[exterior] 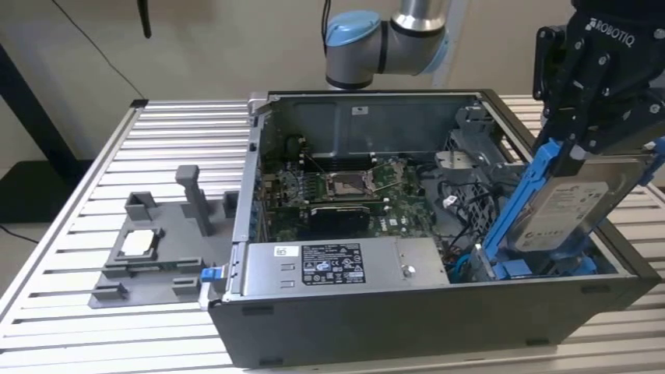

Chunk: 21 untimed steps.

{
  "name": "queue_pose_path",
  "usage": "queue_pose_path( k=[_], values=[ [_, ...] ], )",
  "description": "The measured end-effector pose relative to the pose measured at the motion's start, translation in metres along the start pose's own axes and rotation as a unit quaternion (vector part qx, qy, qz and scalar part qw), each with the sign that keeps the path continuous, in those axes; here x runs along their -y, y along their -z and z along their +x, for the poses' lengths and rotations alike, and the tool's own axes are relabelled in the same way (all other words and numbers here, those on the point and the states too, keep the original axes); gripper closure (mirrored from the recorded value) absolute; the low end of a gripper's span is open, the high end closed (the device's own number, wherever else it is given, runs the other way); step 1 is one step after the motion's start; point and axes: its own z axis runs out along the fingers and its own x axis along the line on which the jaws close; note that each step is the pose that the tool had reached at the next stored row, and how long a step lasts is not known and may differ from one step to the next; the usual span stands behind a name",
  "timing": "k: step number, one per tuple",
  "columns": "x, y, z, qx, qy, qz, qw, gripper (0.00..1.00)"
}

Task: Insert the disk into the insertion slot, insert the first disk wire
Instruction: 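Insert the disk into the insertion slot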

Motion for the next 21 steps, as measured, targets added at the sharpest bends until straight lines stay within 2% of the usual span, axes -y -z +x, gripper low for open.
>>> queue_pose_path(
  k=[5, 21],
  values=[
    [-0.0005, -0.0086, 0.0, 0.0002, 0.0, 0.0032, 0.99999, 0.68],
    [-0.0027, -0.0376, 0.0, 0.0001, 0.0, 0.0032, 0.99999, 0.68]
  ],
)
